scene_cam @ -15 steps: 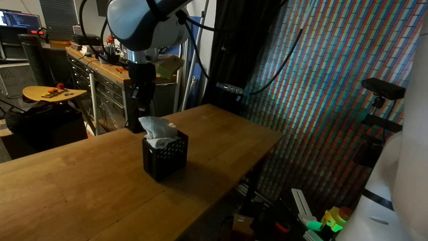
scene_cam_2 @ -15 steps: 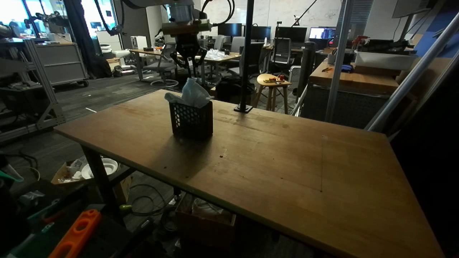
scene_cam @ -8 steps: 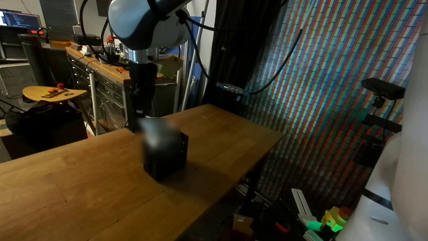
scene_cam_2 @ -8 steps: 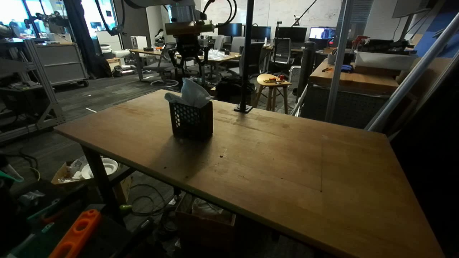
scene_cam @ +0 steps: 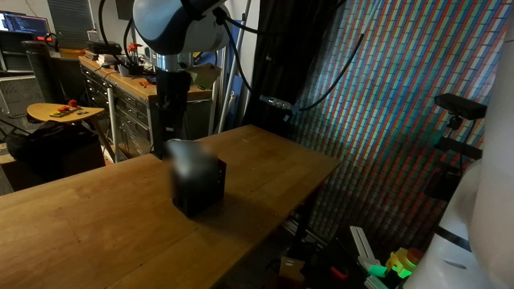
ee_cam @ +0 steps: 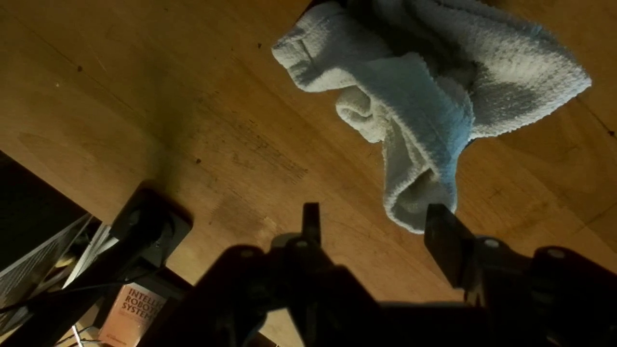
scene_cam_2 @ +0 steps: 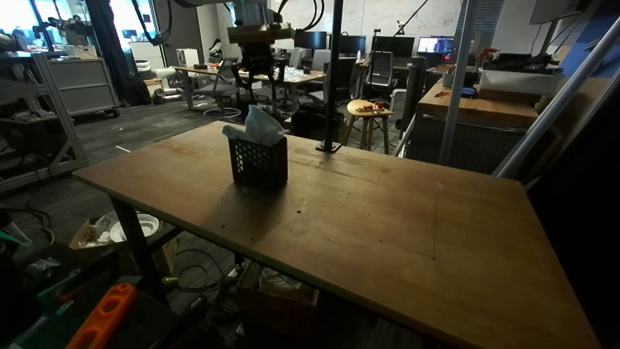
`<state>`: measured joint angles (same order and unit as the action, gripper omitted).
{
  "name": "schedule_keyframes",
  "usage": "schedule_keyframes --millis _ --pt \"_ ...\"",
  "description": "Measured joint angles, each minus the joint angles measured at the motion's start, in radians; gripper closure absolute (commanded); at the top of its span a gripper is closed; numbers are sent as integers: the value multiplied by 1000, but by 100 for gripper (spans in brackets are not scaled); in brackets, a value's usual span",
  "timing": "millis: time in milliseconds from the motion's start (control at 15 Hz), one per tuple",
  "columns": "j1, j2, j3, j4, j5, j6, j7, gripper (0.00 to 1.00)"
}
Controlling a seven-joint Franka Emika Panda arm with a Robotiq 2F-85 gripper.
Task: Stuff the towel into the box
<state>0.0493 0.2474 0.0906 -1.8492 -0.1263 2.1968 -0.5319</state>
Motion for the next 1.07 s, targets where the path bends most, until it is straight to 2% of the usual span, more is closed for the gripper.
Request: schedule_keyframes --millis 800,1000,1067 --pt "1 -4 13 -19 0 -11 0 36" --pt "3 -4 21 -35 0 -12 1 39" --pt "3 -4 24 -39 0 -12 2 49"
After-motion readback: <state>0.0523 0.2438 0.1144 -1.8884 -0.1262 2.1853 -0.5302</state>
